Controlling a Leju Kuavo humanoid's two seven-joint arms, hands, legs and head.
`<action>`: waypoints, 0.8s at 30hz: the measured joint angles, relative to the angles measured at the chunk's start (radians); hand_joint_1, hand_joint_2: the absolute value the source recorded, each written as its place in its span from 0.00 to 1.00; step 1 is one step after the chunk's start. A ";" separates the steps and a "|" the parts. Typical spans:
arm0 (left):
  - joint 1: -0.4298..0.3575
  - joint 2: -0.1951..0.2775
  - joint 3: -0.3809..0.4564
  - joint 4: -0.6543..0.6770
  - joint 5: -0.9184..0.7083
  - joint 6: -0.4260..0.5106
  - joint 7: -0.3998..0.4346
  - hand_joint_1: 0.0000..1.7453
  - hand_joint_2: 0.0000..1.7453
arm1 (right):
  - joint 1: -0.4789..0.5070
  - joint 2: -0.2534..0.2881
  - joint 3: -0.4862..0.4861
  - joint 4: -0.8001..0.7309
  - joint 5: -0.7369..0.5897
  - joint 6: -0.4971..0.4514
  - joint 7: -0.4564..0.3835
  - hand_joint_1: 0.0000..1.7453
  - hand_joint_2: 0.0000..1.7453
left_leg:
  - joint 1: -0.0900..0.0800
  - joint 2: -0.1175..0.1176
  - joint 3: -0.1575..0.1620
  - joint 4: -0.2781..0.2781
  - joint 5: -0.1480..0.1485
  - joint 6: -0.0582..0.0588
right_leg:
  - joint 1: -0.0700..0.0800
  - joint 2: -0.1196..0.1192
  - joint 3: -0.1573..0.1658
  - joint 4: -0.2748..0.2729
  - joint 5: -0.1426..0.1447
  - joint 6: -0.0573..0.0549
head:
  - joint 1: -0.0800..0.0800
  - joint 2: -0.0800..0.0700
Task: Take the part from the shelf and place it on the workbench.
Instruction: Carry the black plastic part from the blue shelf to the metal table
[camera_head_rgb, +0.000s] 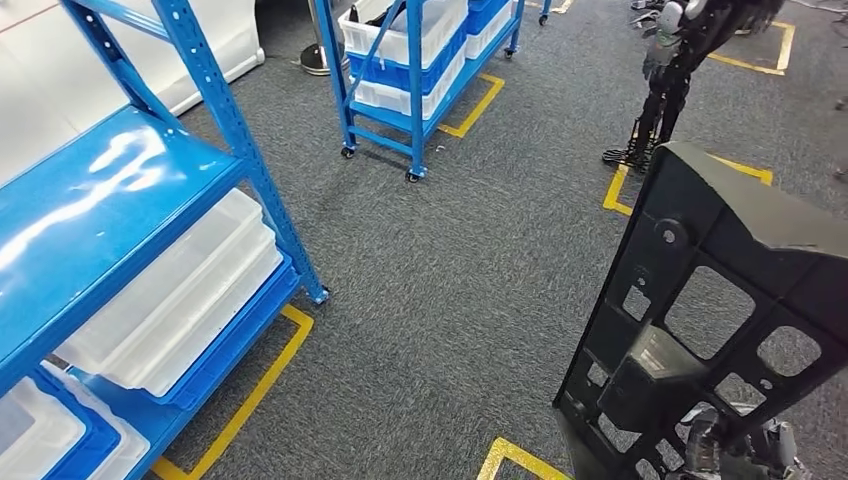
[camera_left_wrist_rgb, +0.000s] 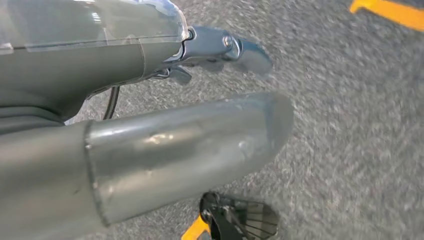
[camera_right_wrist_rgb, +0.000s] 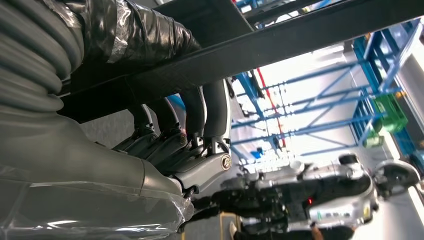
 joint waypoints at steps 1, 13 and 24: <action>0.002 0.000 0.000 0.000 0.000 0.000 0.000 0.00 0.00 | 0.000 0.000 0.000 0.000 0.000 0.000 0.000 1.00 1.00 | 0.000 -0.012 -0.031 0.067 -0.027 -0.002 | 0.000 0.012 -0.002 0.001 0.001 -0.001 | 0.000 0.000; 0.003 -0.002 0.001 0.000 0.000 0.000 0.000 0.00 0.00 | 0.005 0.000 0.001 0.000 0.000 0.000 0.000 1.00 1.00 | 0.014 -0.069 0.038 -0.140 0.113 0.033 | -0.004 0.110 -0.053 0.062 -0.012 0.046 | 0.002 0.000; 0.001 -0.003 0.001 0.000 0.000 0.000 0.000 0.00 0.00 | 0.003 0.000 0.000 0.000 0.000 0.000 0.000 1.00 1.00 | -0.013 0.073 0.047 -0.145 0.105 0.042 | 0.034 -0.066 0.003 0.021 -0.017 0.007 | 0.005 0.000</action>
